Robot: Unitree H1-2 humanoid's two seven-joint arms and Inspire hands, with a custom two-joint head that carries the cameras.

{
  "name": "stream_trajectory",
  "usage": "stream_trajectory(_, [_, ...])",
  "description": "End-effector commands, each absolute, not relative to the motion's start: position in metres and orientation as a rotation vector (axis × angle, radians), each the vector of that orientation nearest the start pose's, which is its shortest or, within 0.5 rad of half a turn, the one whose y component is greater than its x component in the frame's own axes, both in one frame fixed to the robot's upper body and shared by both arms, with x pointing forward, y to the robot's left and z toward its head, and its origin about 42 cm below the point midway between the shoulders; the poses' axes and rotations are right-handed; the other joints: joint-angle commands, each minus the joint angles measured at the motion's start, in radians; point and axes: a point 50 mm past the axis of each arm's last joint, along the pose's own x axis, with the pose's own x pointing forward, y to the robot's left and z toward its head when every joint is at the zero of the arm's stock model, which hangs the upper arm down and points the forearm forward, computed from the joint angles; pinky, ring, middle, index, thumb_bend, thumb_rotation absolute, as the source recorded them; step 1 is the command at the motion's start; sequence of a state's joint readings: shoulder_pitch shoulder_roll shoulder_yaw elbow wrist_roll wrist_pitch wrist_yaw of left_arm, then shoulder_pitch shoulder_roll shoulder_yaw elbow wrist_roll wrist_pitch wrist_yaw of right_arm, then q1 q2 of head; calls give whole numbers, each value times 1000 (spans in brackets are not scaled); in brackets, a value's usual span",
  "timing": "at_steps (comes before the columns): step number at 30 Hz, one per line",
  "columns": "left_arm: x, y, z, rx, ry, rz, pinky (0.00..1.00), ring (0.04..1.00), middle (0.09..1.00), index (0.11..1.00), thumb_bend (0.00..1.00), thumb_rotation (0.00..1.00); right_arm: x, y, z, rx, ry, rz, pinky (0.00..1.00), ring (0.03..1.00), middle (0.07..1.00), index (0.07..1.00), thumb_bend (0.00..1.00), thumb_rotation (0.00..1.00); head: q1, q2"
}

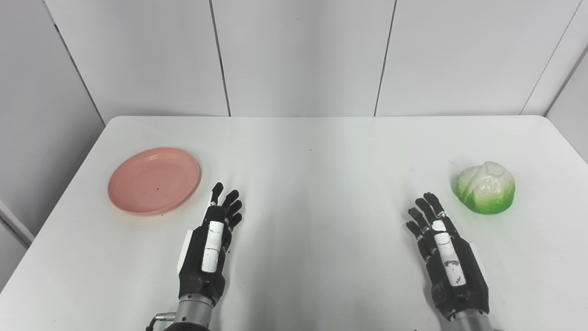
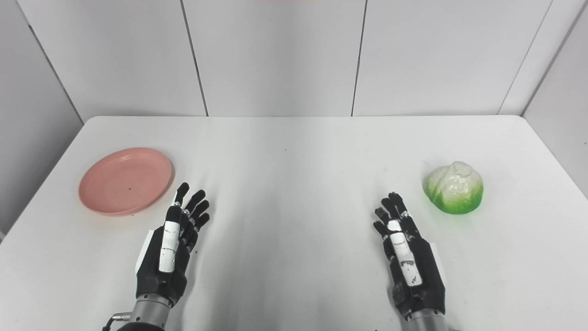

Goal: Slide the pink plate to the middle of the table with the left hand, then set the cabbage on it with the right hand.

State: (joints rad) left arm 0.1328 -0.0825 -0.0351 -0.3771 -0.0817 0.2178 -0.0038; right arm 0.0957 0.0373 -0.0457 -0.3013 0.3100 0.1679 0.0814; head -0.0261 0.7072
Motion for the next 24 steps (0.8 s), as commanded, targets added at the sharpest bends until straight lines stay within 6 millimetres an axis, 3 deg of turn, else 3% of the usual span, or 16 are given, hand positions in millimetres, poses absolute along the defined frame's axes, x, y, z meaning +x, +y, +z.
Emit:
stream_trajectory(1, [224,192,152,-148,-42,-3,941,941,940,1000,961,888,245,-217,149,324,-109,79,953,930,938,927,897,673,1,1])
stream_trajectory(14, [225,191,150,-142,-40,-4,942,937,939,1000,961,893,244,-218,148,337,-109,75,949,926,932,919,899,676,9,-6])
stream_trajectory(18, [225,185,146,-144,-31,-4,939,936,937,1000,965,893,245,-224,143,319,-105,72,939,921,928,919,912,688,53,-31])
stream_trajectory(24, [224,166,137,-140,-27,3,933,929,931,1000,927,917,244,-245,128,326,-92,75,951,921,927,918,870,678,160,-103])
